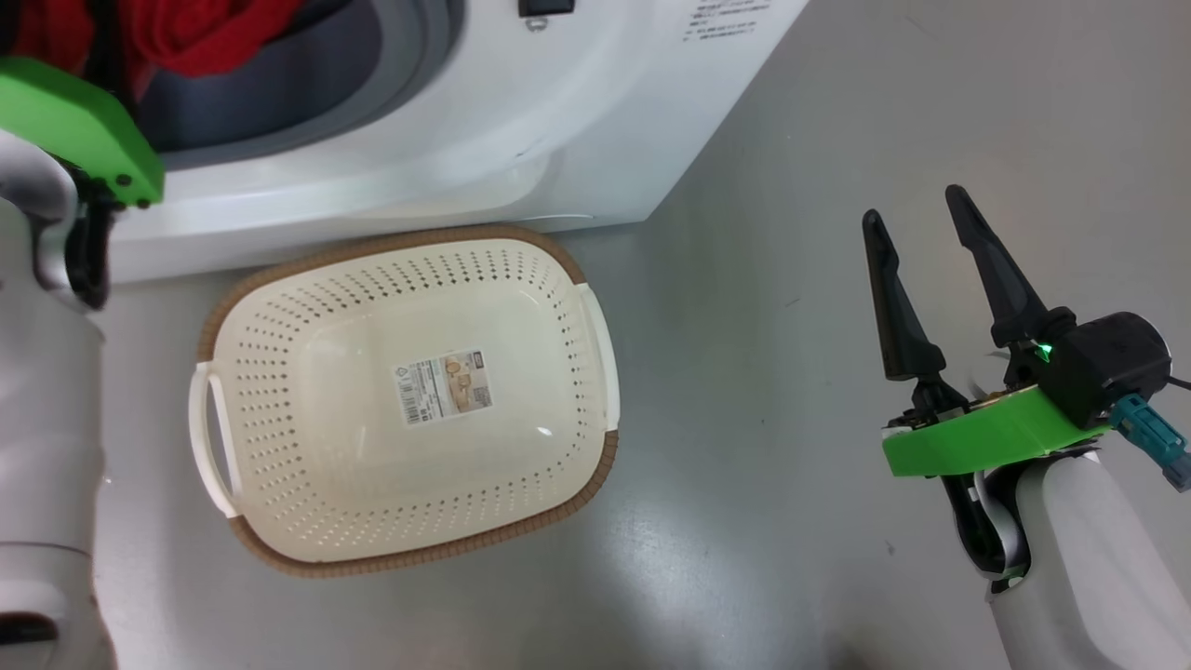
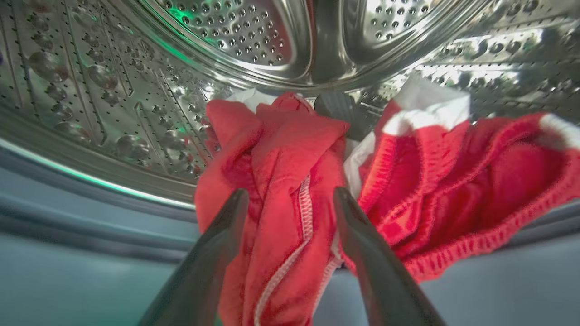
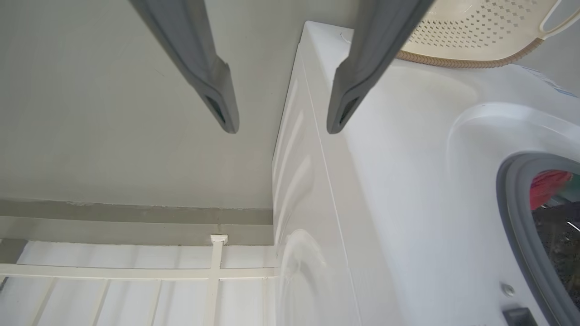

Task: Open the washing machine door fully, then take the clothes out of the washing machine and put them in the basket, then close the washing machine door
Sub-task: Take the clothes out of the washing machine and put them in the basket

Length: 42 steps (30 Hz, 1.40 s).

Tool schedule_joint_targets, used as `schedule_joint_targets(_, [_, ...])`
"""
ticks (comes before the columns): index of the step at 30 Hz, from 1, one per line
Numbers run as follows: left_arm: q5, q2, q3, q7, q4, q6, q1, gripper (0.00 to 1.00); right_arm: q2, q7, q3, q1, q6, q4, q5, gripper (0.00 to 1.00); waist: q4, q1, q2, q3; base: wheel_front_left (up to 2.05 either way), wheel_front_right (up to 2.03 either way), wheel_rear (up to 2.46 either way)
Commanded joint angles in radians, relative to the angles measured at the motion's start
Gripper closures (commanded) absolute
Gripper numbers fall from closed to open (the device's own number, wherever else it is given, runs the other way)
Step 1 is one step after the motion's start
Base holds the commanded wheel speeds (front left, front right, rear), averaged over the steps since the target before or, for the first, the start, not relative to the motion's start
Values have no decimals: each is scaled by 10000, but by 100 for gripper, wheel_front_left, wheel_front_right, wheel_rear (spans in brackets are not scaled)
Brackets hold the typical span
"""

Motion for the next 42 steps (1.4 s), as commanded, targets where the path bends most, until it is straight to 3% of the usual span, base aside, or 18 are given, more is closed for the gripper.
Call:
schedule_joint_targets(1, [188,660,22,142,-90,128,-171,0,56,-65,274,-70,65,-200,74,0,-91,0,0,78,0,0,0])
schedule_joint_targets(14, [1437,1513,-1191,1254,682,739,-446,0,65,-65,526,-288,65,-195,612,0,-321,0,0,294,0,0,0])
schedule_joint_targets(15, [1442,1545,-1214,1318,720,742,-460,20,65,-65,534,-297,65,-200,644,0,-344,0,0,305,0,0,0])
schedule_joint_targets(16, [1469,1576,-1257,1362,745,755,-470,72,65,-65,545,-304,65,-204,668,0,-366,0,0,313,0,0,0])
schedule_joint_targets(17, [1482,1602,-1286,1357,743,770,-479,100,65,-65,557,-308,65,-207,685,0,-384,0,0,322,0,0,0])
schedule_joint_targets(27, [1475,1696,-1368,389,325,1217,-426,100,65,-65,529,-294,65,-111,806,0,-421,0,0,273,0,0,0])
schedule_joint_targets(42, [915,1468,-1221,-1486,-334,1275,323,100,66,-65,453,-135,65,92,868,0,-276,0,0,-464,0,0,0])
